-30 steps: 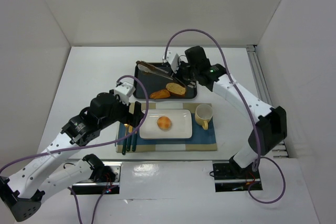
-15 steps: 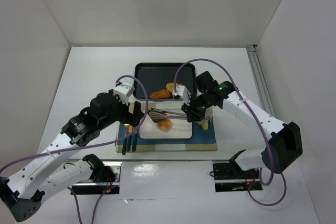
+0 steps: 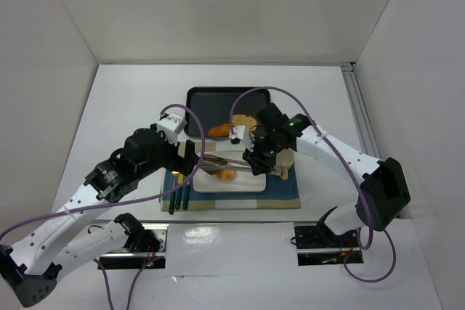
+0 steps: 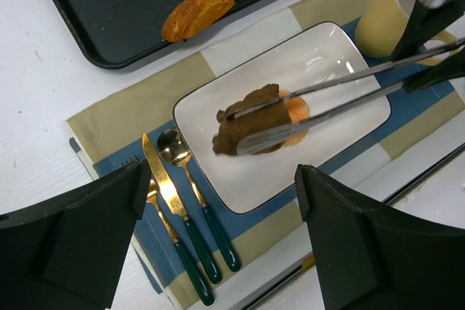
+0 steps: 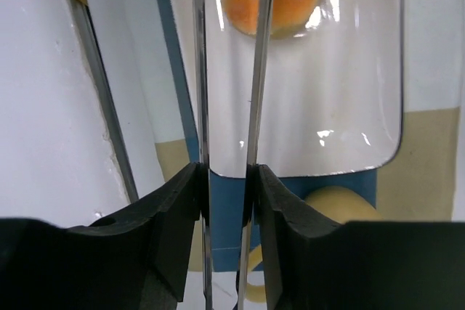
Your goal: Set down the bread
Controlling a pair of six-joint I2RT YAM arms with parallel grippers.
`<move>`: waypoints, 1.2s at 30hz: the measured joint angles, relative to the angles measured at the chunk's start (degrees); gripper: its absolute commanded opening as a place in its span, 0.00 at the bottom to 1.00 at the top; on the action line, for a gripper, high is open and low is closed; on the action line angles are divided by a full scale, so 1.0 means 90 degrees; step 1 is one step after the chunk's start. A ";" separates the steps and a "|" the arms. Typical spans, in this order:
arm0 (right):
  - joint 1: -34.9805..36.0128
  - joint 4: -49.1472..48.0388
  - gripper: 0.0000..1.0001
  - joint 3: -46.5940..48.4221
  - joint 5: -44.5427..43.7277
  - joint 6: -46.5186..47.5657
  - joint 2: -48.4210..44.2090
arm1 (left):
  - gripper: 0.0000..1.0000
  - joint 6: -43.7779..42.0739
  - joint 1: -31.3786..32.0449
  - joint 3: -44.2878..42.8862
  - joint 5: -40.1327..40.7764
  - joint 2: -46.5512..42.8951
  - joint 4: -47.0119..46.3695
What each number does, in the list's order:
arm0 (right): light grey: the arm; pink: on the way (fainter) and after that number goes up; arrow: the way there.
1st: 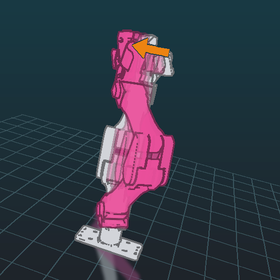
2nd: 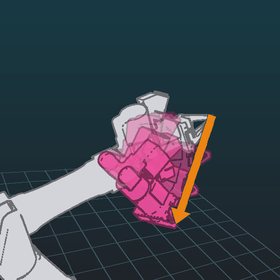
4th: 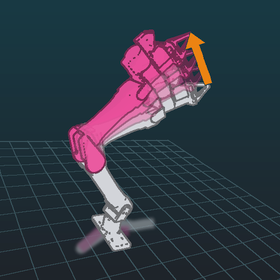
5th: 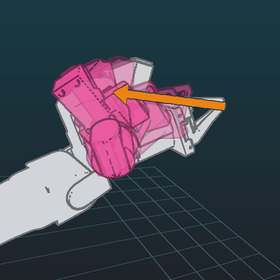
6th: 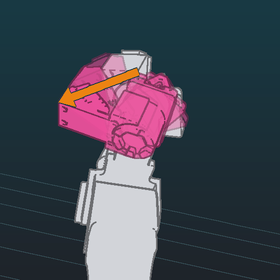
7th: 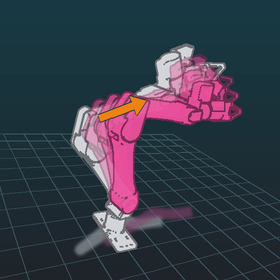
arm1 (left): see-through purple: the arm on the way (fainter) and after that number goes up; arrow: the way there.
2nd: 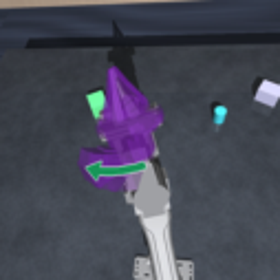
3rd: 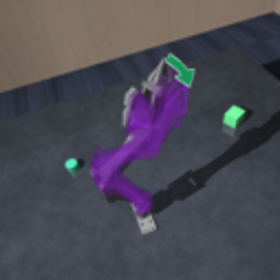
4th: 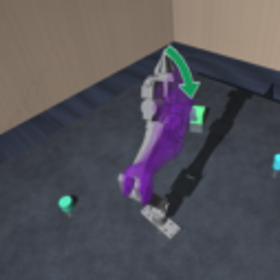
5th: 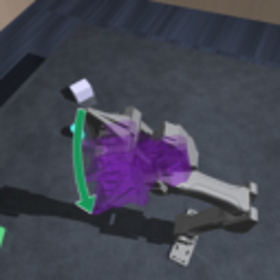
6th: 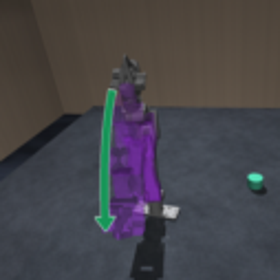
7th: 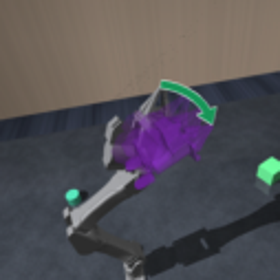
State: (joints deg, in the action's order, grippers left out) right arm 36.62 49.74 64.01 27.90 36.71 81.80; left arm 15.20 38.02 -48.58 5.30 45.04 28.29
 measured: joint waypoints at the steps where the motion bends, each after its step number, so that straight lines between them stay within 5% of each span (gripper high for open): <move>1: 0.0083 -0.0010 0.43 0.0000 -0.0010 -0.0019 0.0029 | 1.00 0.0002 0.0000 0.0000 0.0000 -0.0002 0.0000; 10: 0.0656 -0.0002 0.54 0.0000 -0.0044 -0.0170 0.0284 | 1.00 0.0002 0.0000 0.0000 0.0000 -0.0002 0.0000; 36: 0.0653 -0.0024 0.53 0.0075 -0.0532 -0.0267 -0.0595 | 1.00 0.0002 0.0000 0.0000 0.0000 -0.0002 0.0000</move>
State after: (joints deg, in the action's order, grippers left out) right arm 42.50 49.52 64.69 23.11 34.30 76.44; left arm 15.22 38.02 -48.58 5.30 45.01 28.29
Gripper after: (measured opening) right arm 0.544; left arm 1.000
